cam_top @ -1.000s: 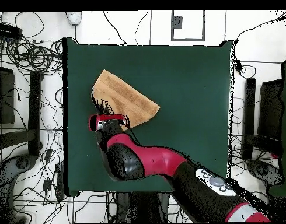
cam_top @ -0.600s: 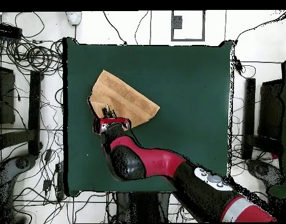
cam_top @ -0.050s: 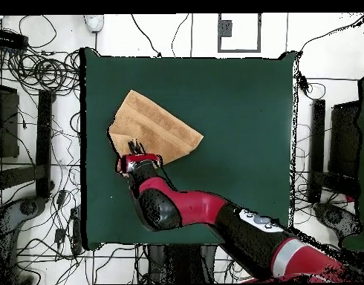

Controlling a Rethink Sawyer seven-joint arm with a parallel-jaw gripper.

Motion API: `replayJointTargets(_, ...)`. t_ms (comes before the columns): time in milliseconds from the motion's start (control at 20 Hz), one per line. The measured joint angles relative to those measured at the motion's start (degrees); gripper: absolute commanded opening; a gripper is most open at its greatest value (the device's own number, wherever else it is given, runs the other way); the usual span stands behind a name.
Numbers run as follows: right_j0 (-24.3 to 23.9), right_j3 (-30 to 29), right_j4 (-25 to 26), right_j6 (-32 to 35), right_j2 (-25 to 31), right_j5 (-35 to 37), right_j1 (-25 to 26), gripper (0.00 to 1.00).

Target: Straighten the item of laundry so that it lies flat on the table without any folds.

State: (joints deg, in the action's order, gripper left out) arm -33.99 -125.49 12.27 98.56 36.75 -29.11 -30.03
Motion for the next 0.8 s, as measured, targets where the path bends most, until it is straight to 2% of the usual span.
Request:
replayJointTargets(600,-2.79,0.50,3.80,0.00,-0.51,0.01,2.43,0.00)
replayJointTargets(800,-7.42,0.91,7.68,0.00,0.78,0.09,4.19,0.00)
